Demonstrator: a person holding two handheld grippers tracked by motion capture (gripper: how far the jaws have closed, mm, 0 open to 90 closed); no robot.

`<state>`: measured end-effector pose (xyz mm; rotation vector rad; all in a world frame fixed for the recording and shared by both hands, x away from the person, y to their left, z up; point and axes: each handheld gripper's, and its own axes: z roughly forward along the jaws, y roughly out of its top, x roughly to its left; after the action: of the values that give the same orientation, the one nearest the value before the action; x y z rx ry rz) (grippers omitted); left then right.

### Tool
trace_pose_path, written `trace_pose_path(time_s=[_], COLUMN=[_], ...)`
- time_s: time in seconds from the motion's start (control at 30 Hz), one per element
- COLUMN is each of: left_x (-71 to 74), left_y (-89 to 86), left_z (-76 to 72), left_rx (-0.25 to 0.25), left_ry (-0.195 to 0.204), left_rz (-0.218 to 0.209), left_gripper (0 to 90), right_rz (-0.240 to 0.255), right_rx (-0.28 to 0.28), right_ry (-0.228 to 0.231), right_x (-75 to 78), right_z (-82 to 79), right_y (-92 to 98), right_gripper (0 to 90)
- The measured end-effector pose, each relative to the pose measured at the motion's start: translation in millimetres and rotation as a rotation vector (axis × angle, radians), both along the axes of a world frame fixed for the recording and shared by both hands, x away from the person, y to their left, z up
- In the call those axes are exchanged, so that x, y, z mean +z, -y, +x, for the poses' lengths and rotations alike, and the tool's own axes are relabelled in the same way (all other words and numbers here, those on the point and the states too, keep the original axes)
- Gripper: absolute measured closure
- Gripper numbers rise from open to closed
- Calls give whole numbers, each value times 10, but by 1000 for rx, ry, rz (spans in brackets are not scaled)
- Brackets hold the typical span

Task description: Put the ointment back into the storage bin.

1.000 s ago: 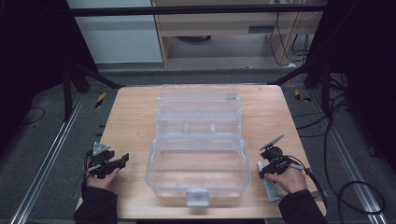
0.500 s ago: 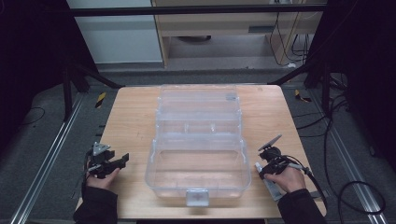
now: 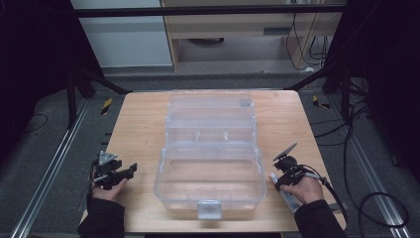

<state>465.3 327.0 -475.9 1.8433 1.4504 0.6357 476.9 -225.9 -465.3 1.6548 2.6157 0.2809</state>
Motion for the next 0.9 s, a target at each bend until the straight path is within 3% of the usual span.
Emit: trace_pose_path(time_s=[0.27, 0.5, 0.57, 0.9], left_x=[-1, -3, -4, -9], left_y=[11, 14, 17, 17], left_z=[-1, 2, 6, 4], left_rx=[-2, -1, -2, -3], left_ry=[-4, -6, -7, -10], left_rz=[1, 0, 1, 3], left_gripper=[353, 353, 353, 353], right_rz=[15, 68, 93, 152], right_rx=[17, 11, 9, -5], right_ry=[14, 92, 138, 236], right_x=[76, 310, 399, 589], right_z=[-20, -44, -45, -37], right_y=[52, 121, 147, 155], right_gripper=[699, 699, 699, 699])
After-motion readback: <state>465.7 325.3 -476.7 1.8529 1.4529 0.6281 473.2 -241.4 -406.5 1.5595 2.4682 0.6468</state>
